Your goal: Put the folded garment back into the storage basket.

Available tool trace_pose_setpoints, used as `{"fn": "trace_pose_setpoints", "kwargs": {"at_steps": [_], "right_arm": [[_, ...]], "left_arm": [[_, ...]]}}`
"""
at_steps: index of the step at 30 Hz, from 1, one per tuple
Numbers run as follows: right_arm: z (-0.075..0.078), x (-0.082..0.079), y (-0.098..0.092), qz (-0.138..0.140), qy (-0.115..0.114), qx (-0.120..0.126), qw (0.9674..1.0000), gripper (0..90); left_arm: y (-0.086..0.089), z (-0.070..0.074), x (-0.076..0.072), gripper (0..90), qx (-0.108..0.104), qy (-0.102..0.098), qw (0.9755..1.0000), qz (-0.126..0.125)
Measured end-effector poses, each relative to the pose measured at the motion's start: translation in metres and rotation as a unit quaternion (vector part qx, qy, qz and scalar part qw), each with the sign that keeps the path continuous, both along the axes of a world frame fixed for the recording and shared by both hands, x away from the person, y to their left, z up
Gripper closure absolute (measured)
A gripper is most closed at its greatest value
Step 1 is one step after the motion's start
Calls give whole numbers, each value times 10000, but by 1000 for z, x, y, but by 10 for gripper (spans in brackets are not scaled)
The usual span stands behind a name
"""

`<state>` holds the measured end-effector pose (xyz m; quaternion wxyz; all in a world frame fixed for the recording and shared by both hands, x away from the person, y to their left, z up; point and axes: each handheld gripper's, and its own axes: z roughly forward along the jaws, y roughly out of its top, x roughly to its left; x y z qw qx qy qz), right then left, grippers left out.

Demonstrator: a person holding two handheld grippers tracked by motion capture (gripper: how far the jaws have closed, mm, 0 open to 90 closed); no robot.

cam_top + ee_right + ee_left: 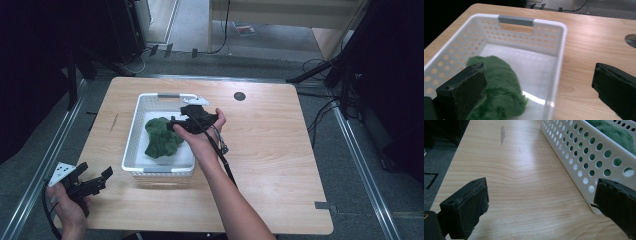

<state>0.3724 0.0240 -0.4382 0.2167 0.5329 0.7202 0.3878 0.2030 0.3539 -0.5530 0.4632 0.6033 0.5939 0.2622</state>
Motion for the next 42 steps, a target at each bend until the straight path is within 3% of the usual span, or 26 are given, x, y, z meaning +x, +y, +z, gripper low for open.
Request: {"fn": "trace_pose_setpoints", "kwargs": {"at_steps": [8, 19, 42], "right_arm": [[-1, 3, -34, -224, -69, 90, 9997, 0], [-5, 2, -75, -466, -100, 29, 9989, 0], [-37, -18, -164, -954, -105, 40, 9954, 0]], "left_arm": [[0, 0, 0, 6, 1, 0, 10000, 1], [0, 0, 0, 6, -7, 7, 10000, 2], [0, 0, 0, 5, -20, -2, 10000, 5]]}}
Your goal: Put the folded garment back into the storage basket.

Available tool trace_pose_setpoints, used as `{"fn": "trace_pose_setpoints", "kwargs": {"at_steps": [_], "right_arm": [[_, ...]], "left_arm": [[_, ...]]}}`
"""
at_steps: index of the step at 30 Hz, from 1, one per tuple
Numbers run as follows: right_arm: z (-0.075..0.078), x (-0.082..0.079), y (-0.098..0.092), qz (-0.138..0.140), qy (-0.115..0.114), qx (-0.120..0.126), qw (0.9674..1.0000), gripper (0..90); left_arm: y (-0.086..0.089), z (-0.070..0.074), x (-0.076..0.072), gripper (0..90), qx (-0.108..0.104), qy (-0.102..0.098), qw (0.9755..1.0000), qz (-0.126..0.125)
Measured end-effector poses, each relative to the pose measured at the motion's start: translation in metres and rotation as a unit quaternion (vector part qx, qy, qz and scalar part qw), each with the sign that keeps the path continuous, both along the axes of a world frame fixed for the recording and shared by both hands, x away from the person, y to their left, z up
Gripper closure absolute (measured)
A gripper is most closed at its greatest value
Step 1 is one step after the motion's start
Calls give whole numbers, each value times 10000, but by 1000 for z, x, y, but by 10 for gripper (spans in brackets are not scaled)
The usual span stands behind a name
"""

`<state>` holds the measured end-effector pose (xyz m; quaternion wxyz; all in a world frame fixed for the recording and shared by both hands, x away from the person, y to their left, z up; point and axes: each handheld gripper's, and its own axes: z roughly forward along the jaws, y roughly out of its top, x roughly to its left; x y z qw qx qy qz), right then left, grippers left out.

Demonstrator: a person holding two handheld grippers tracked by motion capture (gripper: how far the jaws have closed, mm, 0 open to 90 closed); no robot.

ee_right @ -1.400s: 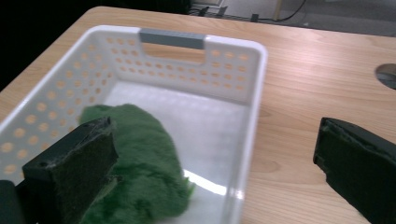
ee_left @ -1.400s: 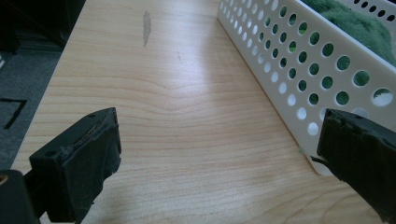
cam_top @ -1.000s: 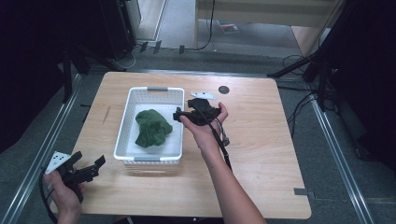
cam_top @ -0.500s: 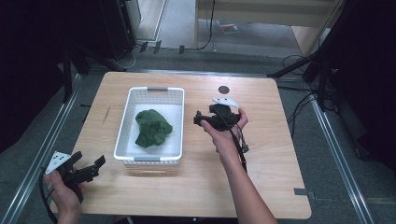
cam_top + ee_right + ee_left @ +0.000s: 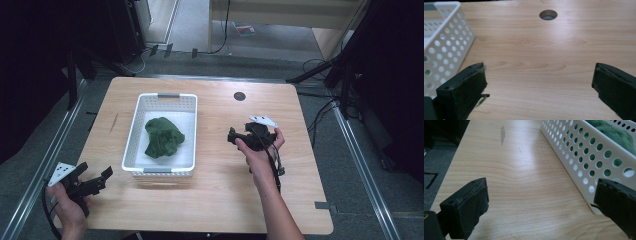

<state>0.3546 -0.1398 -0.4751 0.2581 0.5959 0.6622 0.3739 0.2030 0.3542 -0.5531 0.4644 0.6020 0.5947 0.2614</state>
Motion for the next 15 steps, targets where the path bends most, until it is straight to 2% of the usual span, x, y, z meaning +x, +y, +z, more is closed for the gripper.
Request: {"fn": "trace_pose_setpoints", "kwargs": {"at_steps": [7, 15], "right_arm": [[-15, -9, -27, -174, 57, 5, 9998, 0], [-28, -21, -63, -480, 60, 120, 9988, 0]], "left_arm": [[0, 0, 0, 6, -1, -1, 10000, 0], [0, 0, 0, 5, -14, -4, 10000, 17]]}}
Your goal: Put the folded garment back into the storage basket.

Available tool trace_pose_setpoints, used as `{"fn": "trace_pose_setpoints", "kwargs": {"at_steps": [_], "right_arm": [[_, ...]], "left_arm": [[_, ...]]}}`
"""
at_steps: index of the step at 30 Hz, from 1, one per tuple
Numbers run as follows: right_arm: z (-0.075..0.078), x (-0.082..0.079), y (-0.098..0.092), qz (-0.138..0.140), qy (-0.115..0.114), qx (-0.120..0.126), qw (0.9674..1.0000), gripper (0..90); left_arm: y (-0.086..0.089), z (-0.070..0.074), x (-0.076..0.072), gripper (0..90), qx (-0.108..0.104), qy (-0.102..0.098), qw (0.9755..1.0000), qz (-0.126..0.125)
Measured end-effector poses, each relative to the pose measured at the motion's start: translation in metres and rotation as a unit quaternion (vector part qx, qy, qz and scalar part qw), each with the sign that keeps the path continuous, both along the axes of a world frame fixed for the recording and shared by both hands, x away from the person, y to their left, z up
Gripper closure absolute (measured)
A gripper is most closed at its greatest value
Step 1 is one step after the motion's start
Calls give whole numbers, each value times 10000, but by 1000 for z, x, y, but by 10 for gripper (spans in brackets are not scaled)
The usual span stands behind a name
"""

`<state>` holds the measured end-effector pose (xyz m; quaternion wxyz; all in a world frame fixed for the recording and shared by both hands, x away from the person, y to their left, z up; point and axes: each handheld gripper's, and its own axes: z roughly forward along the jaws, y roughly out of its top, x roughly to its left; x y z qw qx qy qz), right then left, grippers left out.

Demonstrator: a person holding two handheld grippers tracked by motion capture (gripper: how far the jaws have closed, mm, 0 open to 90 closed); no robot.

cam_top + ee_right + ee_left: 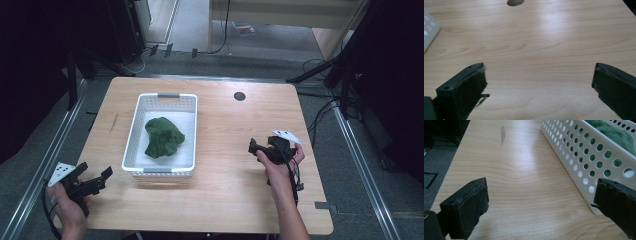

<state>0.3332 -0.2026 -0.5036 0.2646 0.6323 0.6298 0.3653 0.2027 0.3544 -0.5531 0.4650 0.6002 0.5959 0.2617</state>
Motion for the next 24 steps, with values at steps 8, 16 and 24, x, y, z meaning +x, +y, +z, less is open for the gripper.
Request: {"fn": "trace_pose_setpoints", "kwargs": {"at_steps": [8, 16, 24], "right_arm": [[-13, -13, -29, -200, 91, -67, 9997, 0], [-28, -25, -48, -316, 201, -192, 9991, 0], [-38, -39, -62, -290, 181, -237, 9991, 0]], "left_arm": [[0, 0, 0, 6, -5, 2, 10000, 0], [0, 0, 0, 6, -5, -9, 10000, 13], [0, 0, 0, 6, 1, -5, 10000, 7]]}}
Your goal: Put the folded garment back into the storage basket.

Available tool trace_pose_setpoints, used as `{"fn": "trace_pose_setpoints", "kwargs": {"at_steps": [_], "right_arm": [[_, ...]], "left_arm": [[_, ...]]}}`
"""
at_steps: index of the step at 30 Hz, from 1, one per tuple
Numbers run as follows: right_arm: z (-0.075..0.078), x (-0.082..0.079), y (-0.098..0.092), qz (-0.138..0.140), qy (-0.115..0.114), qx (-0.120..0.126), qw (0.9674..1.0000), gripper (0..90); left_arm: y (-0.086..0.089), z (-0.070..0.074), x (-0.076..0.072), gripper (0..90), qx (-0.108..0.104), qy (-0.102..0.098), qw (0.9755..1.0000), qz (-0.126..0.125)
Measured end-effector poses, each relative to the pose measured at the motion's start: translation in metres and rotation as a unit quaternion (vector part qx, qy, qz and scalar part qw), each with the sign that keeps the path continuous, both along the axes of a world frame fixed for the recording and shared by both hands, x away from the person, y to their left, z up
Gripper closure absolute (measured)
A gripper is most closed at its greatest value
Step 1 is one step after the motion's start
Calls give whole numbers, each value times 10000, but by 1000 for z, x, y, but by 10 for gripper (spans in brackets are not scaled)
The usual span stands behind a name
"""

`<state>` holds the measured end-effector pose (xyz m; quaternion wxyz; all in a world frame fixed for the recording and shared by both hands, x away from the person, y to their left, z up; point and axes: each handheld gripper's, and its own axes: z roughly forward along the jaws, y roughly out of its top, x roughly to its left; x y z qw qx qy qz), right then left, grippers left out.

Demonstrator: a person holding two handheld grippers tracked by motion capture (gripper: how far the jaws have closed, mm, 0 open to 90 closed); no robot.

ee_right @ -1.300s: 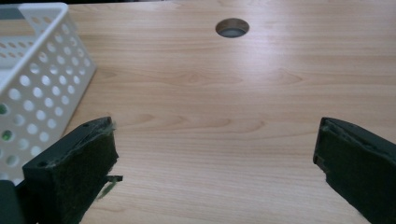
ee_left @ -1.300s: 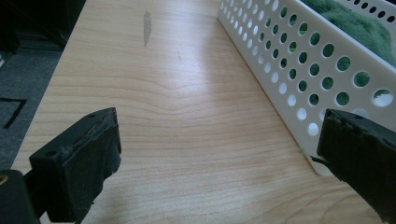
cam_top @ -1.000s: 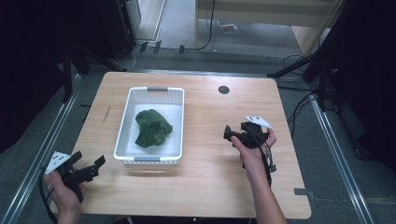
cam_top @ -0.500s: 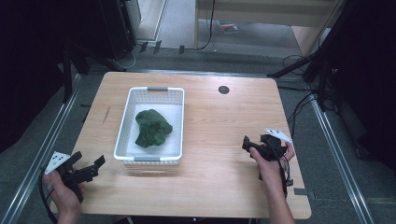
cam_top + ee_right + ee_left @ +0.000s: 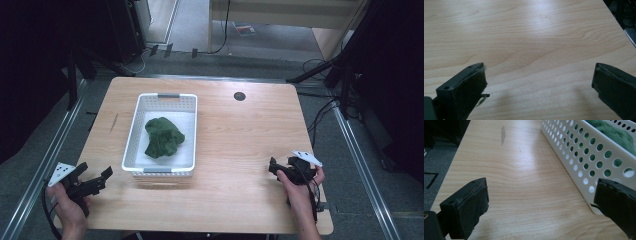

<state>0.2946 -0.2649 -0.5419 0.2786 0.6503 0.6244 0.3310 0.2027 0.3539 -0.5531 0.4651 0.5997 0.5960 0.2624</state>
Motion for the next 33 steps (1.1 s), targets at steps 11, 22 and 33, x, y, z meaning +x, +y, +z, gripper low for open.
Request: {"fn": "trace_pose_setpoints", "kwargs": {"at_steps": [11, 22, 33], "right_arm": [[-7, -15, -25, -80, -29, 36, 10000, 0], [-7, -28, -48, -171, -64, 147, 9997, 0], [-7, -46, -74, -207, -226, 207, 9993, 0]], "left_arm": [[0, 0, 0, 6, 17, 6, 10000, -4], [0, 0, 0, 5, 29, 7, 10000, -5], [0, 0, 0, 5, 32, 5, 10000, -6]]}}
